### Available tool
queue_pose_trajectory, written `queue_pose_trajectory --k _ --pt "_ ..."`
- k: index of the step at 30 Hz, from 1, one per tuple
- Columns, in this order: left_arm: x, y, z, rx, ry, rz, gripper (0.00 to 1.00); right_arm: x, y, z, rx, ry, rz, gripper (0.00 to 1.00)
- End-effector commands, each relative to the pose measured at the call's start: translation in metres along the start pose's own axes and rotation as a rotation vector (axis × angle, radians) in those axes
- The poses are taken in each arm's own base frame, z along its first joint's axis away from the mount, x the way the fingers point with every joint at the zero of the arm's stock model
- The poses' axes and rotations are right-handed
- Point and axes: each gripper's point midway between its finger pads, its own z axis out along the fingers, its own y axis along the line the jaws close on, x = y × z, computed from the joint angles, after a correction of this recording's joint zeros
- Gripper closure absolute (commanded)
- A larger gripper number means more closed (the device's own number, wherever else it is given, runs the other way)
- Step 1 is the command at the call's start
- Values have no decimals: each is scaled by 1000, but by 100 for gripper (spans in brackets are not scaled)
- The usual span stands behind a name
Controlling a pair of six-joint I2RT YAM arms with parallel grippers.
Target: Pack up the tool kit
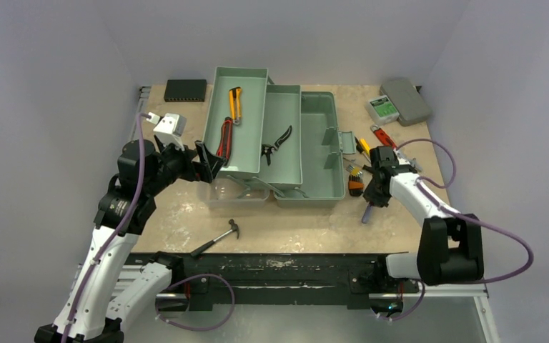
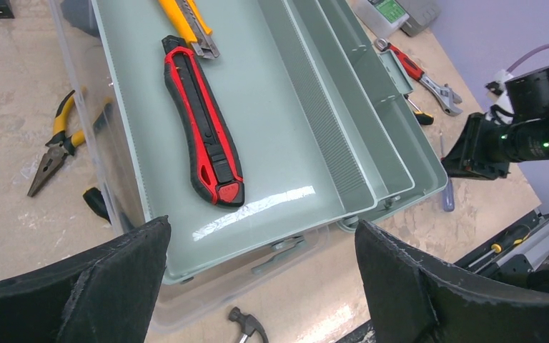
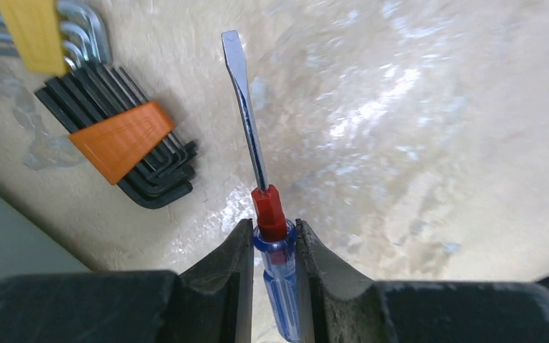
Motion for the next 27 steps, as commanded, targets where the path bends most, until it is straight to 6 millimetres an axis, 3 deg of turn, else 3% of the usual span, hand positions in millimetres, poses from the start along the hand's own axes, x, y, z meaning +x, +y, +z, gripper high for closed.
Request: queue_pose_trajectory --k 1,6,9,12,16,18,22,27 --pt "-2 2 2 -7 -10 3 4 -52 -14 -49 55 -219 100 98" --pt "0 5 3 -17 -19 23 4 -76 4 -86 -108 -333 73 100" --pt "2 9 5 -31 -13 35 4 -77 16 -103 -214 -353 40 100" --pt "4 11 11 -32 2 35 4 -75 16 -113 -268 -396 28 100" --pt "6 -1 19 41 24 21 6 -83 32 -139 -396 -458 -6 100" --pt "7 -3 20 57 32 20 6 -88 47 -155 -481 -454 -12 100" --pt "5 -9 14 80 13 28 6 -79 98 -178 -723 -340 -38 100" --pt "-3 -13 6 88 -22 41 6 -70 165 -212 -875 -305 -138 100"
